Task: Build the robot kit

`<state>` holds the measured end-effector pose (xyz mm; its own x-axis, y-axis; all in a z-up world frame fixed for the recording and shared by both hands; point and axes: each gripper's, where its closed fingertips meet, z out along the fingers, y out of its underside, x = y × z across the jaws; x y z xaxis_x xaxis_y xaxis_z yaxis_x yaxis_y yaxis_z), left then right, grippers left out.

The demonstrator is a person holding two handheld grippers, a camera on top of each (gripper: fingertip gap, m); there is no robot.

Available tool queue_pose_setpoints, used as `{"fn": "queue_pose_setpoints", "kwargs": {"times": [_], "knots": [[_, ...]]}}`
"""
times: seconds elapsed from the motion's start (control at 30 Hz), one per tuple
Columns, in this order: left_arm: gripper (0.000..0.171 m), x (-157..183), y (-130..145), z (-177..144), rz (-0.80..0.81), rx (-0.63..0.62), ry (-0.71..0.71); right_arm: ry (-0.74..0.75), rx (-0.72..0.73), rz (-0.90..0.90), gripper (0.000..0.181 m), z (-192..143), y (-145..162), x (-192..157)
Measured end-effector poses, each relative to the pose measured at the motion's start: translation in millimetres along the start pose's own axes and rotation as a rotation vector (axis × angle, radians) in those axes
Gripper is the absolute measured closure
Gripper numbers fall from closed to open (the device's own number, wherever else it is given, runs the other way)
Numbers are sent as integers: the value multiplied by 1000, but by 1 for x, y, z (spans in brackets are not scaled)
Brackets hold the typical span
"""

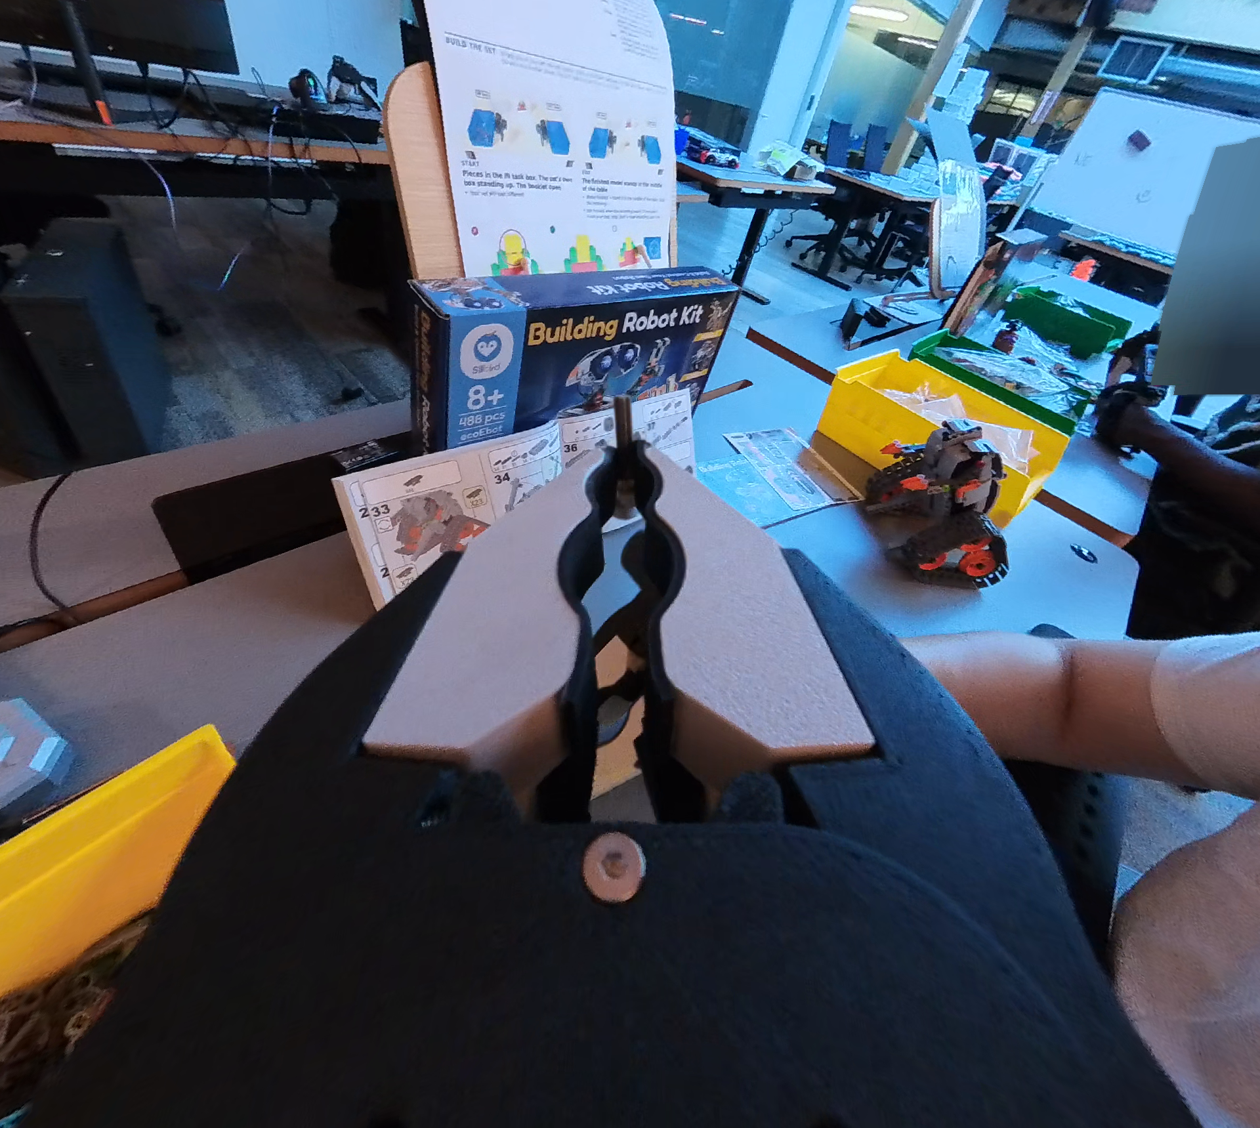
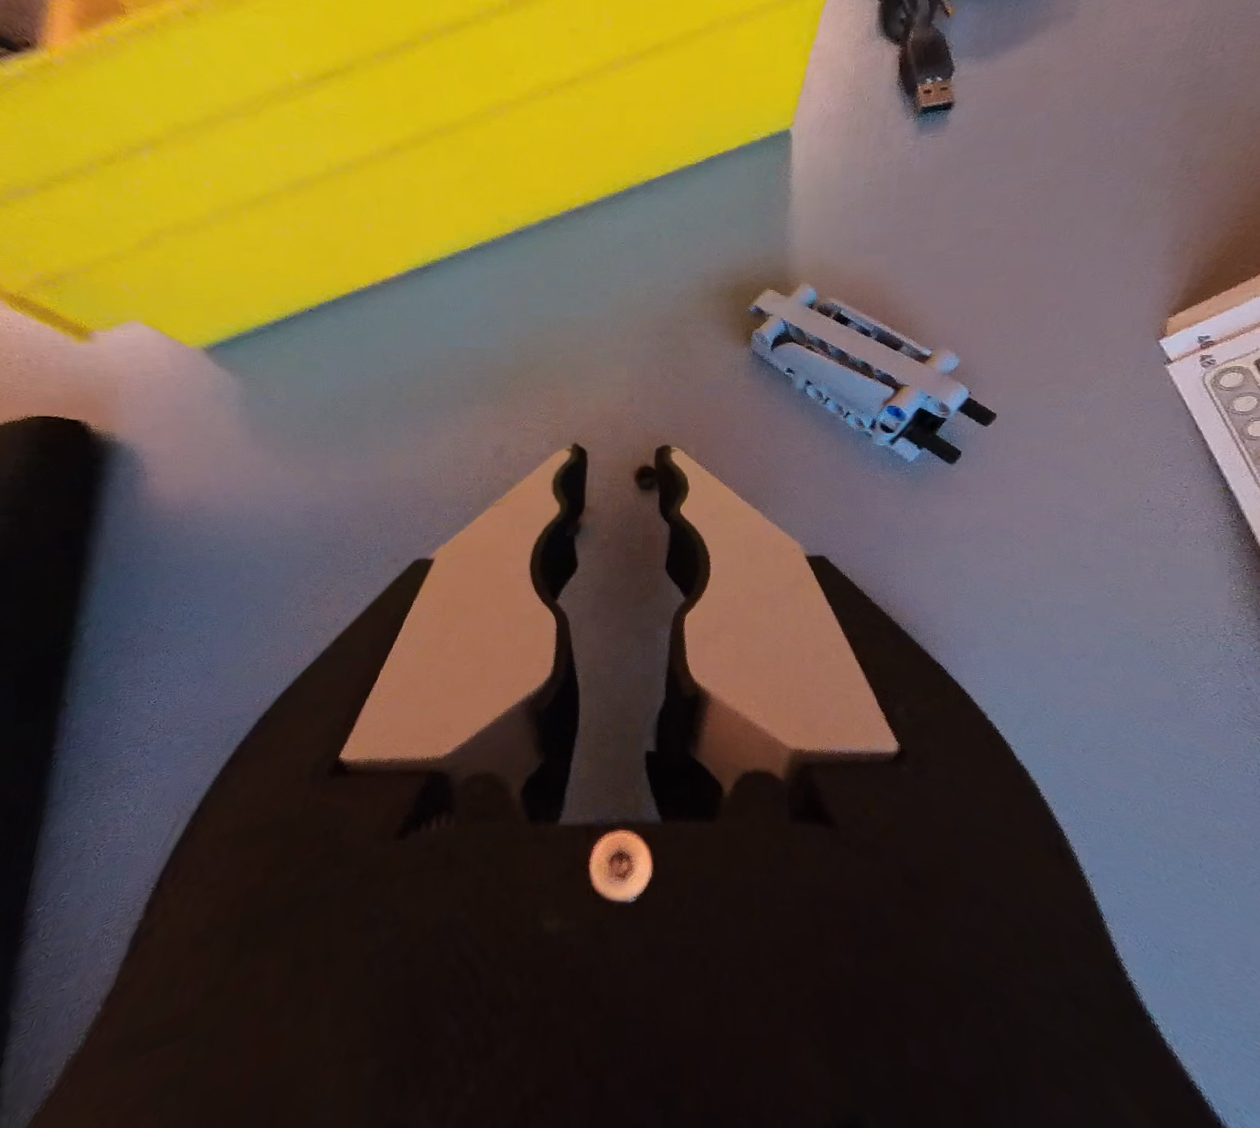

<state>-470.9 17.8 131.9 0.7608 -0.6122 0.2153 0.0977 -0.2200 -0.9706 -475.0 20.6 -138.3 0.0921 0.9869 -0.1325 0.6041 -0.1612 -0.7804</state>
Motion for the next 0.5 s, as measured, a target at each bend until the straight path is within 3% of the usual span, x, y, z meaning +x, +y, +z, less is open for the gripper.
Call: {"fn": "queue_pose_setpoints", "kwargs": {"times": [0.23, 0.3, 0.5], "knots": [[170, 2, 2, 4, -12, -11, 34, 79, -92, -24, 162, 17, 13, 9], [170, 2, 3, 5, -17, -12, 42, 86, -104, -47, 173, 17, 14, 9], [169, 3, 5, 8, -17, -23, 49, 101, -121, -109, 168, 14, 16, 10]]}}
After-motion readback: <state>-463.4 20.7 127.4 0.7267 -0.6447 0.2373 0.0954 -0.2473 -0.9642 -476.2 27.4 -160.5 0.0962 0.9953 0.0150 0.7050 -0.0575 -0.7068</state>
